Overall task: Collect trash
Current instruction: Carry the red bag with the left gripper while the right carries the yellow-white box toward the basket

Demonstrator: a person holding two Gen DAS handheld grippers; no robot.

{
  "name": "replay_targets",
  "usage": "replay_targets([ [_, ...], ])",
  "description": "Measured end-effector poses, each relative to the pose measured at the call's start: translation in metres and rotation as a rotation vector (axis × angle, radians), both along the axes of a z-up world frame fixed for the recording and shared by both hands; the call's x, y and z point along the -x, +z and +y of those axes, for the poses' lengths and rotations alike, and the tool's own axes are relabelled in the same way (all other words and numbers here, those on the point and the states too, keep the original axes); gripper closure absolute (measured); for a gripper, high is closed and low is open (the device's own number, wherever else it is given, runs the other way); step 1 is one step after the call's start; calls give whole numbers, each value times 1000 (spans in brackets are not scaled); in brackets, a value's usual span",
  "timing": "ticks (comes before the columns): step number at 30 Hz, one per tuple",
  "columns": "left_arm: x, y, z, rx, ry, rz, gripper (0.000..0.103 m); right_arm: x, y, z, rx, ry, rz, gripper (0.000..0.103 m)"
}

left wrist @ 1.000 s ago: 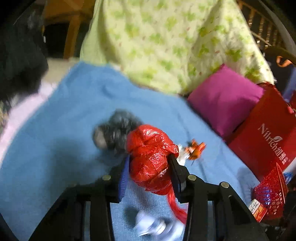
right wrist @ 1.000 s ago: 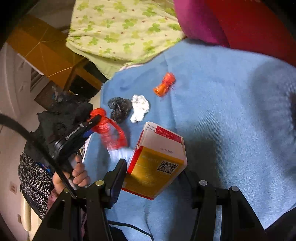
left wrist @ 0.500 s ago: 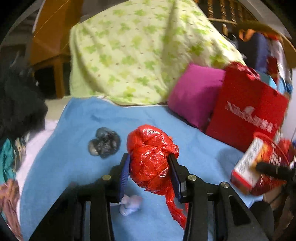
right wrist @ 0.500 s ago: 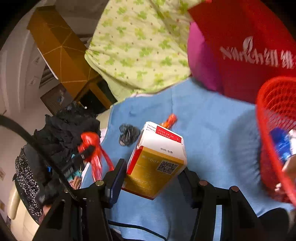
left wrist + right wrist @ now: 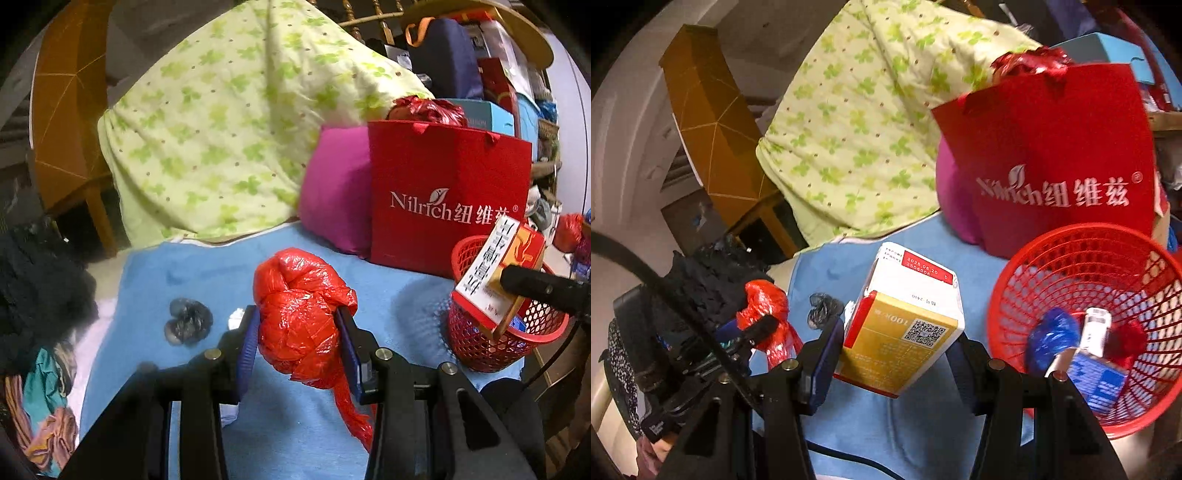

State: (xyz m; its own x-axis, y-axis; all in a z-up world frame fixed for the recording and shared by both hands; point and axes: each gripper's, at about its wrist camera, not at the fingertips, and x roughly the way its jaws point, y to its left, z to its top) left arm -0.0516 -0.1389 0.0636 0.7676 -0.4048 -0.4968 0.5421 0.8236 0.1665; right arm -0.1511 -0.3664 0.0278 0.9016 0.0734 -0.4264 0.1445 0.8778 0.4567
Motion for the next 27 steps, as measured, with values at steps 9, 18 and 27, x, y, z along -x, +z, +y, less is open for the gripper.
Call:
replay_targets([
  [9, 14, 6, -24, -32, -10, 4, 60, 15, 10, -12, 14, -36, -46, 45],
  [18, 21, 5, -47, -61, -36, 7, 60, 27, 9, -26, 9, -68, -55, 45],
  [27, 27, 5, -66, -81, -56, 7, 60, 37, 7, -44, -14, -99, -63, 45],
])
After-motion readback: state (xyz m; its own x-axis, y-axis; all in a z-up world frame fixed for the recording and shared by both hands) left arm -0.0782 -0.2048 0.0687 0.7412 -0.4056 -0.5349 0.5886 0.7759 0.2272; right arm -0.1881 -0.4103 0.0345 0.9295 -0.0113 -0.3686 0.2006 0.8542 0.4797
